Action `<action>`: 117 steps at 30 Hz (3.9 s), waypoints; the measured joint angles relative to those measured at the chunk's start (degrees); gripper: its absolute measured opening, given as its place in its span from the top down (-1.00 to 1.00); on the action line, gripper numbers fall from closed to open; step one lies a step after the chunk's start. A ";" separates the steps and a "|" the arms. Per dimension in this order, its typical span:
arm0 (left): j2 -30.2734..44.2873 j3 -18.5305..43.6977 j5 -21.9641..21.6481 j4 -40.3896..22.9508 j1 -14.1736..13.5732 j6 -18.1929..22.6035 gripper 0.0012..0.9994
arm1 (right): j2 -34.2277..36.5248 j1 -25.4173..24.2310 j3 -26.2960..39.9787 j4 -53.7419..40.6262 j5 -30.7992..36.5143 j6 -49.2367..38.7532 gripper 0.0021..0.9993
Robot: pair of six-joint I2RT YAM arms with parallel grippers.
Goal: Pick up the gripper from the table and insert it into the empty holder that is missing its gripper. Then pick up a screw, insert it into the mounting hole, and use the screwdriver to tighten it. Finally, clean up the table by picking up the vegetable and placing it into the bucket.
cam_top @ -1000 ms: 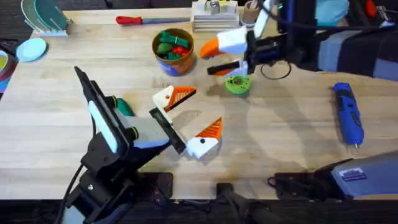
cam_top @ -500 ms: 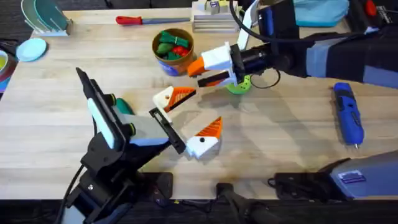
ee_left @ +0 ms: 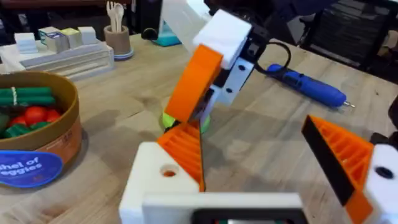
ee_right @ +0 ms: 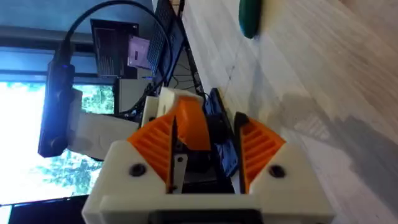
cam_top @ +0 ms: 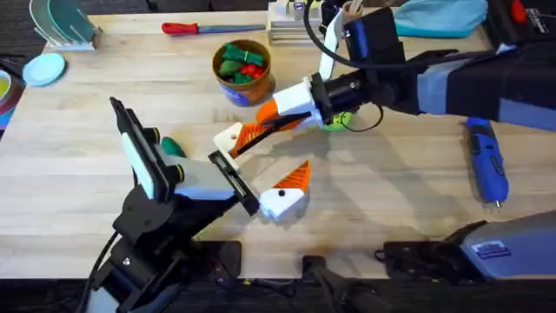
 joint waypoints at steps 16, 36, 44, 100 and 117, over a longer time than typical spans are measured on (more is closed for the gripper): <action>0.00 0.00 -1.20 -0.15 -0.02 -0.48 -0.99 | 0.00 0.00 0.02 0.18 -0.44 0.02 0.74; 0.01 0.00 -2.14 -0.17 0.00 -0.81 -0.99 | 0.00 0.57 0.02 2.04 0.29 0.45 0.99; 0.00 0.00 -3.53 -0.26 0.17 -0.84 -0.99 | 0.00 2.30 0.02 5.61 3.86 1.93 0.99; 0.00 0.00 0.60 0.00 0.15 -0.81 -0.99 | -9.14 -7.39 14.63 -35.32 43.08 -24.03 -0.99; 0.00 0.00 1.40 0.02 0.15 -0.81 -0.99 | 0.03 2.37 14.64 -39.18 63.28 -39.08 0.08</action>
